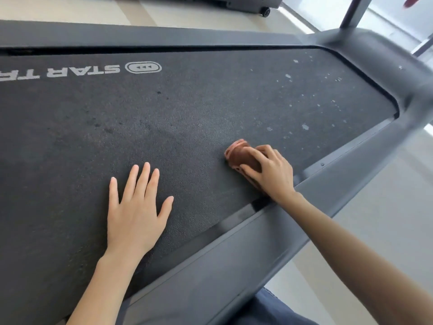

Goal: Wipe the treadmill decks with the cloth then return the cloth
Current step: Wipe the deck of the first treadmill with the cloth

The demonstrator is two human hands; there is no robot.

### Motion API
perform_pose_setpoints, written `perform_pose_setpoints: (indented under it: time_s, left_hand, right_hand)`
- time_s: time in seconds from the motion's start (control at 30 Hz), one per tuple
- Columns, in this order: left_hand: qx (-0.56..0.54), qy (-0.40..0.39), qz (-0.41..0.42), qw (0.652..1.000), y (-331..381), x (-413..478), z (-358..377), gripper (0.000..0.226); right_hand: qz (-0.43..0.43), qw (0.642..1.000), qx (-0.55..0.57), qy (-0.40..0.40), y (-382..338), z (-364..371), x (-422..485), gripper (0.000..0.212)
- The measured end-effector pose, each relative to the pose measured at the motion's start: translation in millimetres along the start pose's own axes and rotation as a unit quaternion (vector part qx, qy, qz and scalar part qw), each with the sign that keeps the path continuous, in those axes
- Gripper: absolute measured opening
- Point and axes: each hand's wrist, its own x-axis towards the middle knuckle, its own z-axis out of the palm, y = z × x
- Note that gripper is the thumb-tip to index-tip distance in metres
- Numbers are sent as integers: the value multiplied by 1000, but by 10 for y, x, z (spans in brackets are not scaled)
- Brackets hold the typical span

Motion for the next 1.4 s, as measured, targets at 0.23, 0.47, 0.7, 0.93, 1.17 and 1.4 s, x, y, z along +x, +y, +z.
perform_pose_setpoints:
  time_s: [0.23, 0.47, 0.7, 0.93, 1.17, 1.4]
  left_hand:
    - [-2, -8, -1, 1000, 19, -2, -25, 71]
    - [7, -19, -3, 1000, 16, 3, -31, 67]
    - [6, -21, -11, 1000, 23, 19, -17, 68]
    - [21, -29, -14, 999, -8, 19, 8, 66]
    - [6, -29, -13, 999, 10, 14, -15, 67]
    - [4, -51, -28, 998, 165, 155, -8, 68]
  right_hand:
    - [193, 981, 14, -20, -338, 88, 281, 44]
    - [-166, 982, 86, 2, -865, 125, 280, 42]
    - [226, 973, 30, -20, -232, 243, 935, 43]
    - [-119, 990, 70, 12, -1670, 389, 748, 42]
    - [40, 999, 13, 1, -209, 344, 986, 44]
    - [194, 981, -6, -2, 153, 278, 819, 46]
